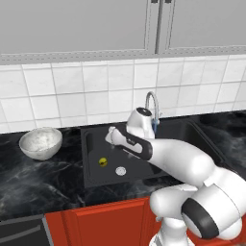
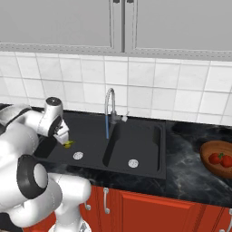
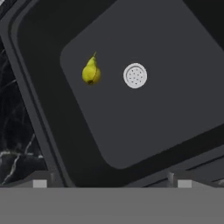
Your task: Pick the bell peppers from the sink and place them in one bowl. Place the pear in the other bowl. Then turn off the sink faucet.
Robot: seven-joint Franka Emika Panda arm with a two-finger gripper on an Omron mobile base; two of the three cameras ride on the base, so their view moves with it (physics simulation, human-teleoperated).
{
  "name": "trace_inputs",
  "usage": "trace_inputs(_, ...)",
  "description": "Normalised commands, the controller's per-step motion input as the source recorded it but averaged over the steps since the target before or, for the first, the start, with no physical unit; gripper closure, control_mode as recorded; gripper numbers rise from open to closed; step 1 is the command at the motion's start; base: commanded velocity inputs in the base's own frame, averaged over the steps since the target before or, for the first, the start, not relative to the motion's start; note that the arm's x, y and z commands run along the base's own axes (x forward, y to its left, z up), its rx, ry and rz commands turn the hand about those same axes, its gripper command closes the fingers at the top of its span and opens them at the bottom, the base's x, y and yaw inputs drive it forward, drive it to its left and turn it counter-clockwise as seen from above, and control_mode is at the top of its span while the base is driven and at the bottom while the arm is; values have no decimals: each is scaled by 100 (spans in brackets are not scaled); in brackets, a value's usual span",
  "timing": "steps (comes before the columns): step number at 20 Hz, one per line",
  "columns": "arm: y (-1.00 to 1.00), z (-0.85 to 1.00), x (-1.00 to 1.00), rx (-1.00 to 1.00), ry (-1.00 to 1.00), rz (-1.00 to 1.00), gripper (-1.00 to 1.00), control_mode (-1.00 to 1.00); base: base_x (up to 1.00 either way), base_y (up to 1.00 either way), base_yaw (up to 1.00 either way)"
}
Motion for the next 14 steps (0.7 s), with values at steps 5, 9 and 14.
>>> trace_inputs(5, -16, -20, 17, 0, 0, -3, -100, -100, 0, 0, 0)
trace_inputs(9, -8, -16, 21, 0, 0, -3, -100, -100, 0, 0, 0)
trace_inputs(14, 0, -15, 28, 0, 0, -2, -100, -100, 0, 0, 0)
